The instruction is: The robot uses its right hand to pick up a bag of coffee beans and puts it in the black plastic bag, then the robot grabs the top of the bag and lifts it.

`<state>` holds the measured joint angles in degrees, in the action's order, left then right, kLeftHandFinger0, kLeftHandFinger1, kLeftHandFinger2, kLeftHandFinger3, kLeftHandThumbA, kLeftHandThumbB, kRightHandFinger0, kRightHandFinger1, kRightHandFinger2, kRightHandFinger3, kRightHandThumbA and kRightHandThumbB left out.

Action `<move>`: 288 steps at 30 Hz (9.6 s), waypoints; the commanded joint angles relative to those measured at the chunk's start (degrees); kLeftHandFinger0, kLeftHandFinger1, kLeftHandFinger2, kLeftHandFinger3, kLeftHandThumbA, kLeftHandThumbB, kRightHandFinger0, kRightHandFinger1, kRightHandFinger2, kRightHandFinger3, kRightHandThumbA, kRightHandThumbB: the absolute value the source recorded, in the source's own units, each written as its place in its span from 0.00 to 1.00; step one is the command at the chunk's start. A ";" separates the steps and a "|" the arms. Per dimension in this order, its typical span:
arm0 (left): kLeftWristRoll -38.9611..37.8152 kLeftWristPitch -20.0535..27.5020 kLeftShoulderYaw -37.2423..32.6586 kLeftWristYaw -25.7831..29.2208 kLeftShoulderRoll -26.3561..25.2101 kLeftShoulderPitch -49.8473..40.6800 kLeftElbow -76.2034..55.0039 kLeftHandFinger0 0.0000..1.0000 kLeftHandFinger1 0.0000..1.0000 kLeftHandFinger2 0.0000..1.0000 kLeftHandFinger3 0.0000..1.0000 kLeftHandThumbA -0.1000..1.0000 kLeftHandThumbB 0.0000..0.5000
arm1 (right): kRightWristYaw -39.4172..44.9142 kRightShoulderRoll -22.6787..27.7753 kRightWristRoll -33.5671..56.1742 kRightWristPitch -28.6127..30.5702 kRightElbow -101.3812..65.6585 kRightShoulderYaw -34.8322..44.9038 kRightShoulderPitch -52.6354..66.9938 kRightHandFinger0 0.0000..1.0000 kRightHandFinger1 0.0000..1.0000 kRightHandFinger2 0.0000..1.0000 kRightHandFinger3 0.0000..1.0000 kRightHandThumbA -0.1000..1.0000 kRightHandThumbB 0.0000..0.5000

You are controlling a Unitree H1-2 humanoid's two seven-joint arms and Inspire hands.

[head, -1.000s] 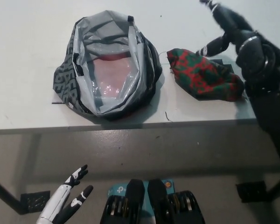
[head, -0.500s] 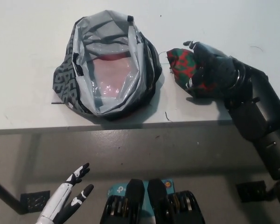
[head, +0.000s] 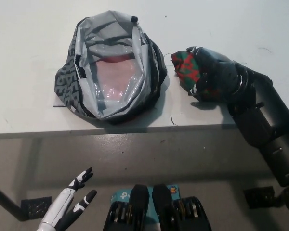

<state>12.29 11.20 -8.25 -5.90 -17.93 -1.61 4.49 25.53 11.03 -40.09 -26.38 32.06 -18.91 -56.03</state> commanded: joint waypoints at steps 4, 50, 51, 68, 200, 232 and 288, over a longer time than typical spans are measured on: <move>-0.27 2.74 0.62 -0.33 -0.58 0.67 -0.64 1.00 1.00 1.00 1.00 0.95 0.26 | -1.88 0.55 -4.43 -0.55 0.84 -0.25 -3.80 1.00 1.00 1.00 1.00 1.00 1.00; 0.07 1.97 0.54 -0.80 -0.78 2.27 -0.97 1.00 1.00 1.00 1.00 0.98 0.34 | -33.79 -4.72 15.47 19.36 15.86 15.78 -0.99 0.04 0.43 0.77 0.62 0.00 0.30; 0.13 1.78 0.54 -0.80 -0.78 2.35 -1.02 1.00 1.00 1.00 1.00 0.97 0.34 | -30.55 -5.10 19.45 17.95 13.49 19.25 -1.38 0.02 0.42 0.74 0.64 0.03 0.31; 0.29 1.84 0.53 -0.72 -0.91 2.50 -0.87 1.00 1.00 1.00 1.00 0.96 0.33 | -15.62 -9.56 55.55 -0.01 6.00 51.67 -8.06 0.00 0.18 0.56 0.80 0.00 0.14; 3.12 -1.32 0.11 -6.06 -1.93 7.04 -1.61 1.00 1.00 1.00 1.00 1.00 0.44 | -35.80 -19.30 31.21 16.87 19.11 10.24 -18.06 0.00 0.26 0.66 0.77 0.00 0.26; 3.26 -0.38 0.26 -5.82 -2.01 8.03 -1.53 1.00 1.00 1.00 1.00 0.98 0.40 | -15.94 -13.48 20.05 -0.39 11.73 -8.34 -18.48 1.00 1.00 1.00 1.00 0.82 0.90; 6.32 0.14 -0.58 -5.63 -2.30 8.56 -1.20 1.00 1.00 1.00 1.00 0.99 0.33 | -33.36 -11.46 13.47 3.75 15.07 -0.47 -14.76 1.00 1.00 1.00 1.00 1.00 0.92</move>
<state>17.90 9.67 -8.73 -12.02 -19.28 5.94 4.12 -8.33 0.21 -27.68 -24.76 49.85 -20.65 -68.81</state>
